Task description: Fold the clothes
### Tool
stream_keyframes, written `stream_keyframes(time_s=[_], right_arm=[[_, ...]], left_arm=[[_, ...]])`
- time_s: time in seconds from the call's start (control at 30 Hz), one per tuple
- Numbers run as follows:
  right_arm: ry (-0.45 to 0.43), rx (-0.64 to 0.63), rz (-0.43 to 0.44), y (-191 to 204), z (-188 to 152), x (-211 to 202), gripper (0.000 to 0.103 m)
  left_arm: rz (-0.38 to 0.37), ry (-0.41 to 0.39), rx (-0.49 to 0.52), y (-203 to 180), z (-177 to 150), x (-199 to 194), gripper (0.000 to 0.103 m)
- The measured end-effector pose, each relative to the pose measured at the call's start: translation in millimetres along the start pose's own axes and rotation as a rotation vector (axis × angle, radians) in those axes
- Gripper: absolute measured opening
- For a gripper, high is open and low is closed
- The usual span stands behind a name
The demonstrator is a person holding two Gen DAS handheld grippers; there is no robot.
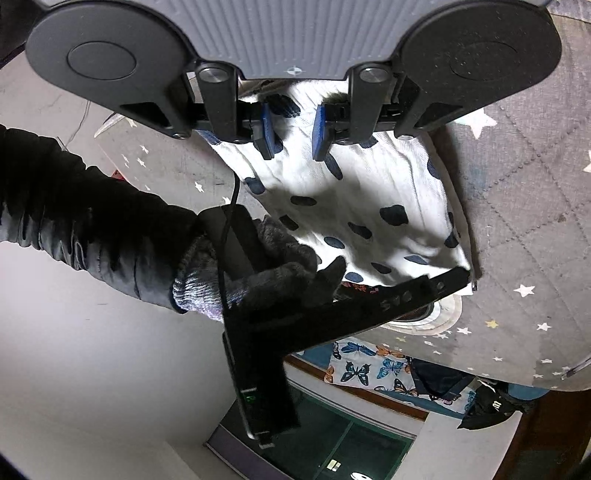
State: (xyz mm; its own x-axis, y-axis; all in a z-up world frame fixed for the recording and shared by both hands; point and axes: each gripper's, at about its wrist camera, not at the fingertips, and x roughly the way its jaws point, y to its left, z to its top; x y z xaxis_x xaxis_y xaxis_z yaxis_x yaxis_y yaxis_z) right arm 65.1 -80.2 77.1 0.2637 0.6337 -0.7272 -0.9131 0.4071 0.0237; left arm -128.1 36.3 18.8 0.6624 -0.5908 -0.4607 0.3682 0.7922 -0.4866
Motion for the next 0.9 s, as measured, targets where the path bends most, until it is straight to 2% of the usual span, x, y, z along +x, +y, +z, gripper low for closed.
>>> stream_keyframes(time_s=[0.33, 0.4, 0.47, 0.53, 0.9], right_arm=[[0.006, 0.138, -0.067, -57, -21, -25, 0.042], [0.009, 0.171, -0.071, -68, -27, -30, 0.043], [0.011, 0.208, -0.057, -76, -34, -35, 0.044], [0.014, 0.232, -0.05, -83, -41, -39, 0.044], [0.014, 0.285, -0.074, -100, -60, -48, 0.045]], left_arm=[[0.055, -0.036, 0.013, -3, -8, -42, 0.027], [0.075, -0.039, 0.01, -2, -9, -50, 0.031], [0.092, -0.038, 0.004, -2, -11, -57, 0.041], [0.112, -0.028, 0.001, -1, -15, -61, 0.042], [0.157, 0.061, -0.001, 2, -32, -40, 0.039]])
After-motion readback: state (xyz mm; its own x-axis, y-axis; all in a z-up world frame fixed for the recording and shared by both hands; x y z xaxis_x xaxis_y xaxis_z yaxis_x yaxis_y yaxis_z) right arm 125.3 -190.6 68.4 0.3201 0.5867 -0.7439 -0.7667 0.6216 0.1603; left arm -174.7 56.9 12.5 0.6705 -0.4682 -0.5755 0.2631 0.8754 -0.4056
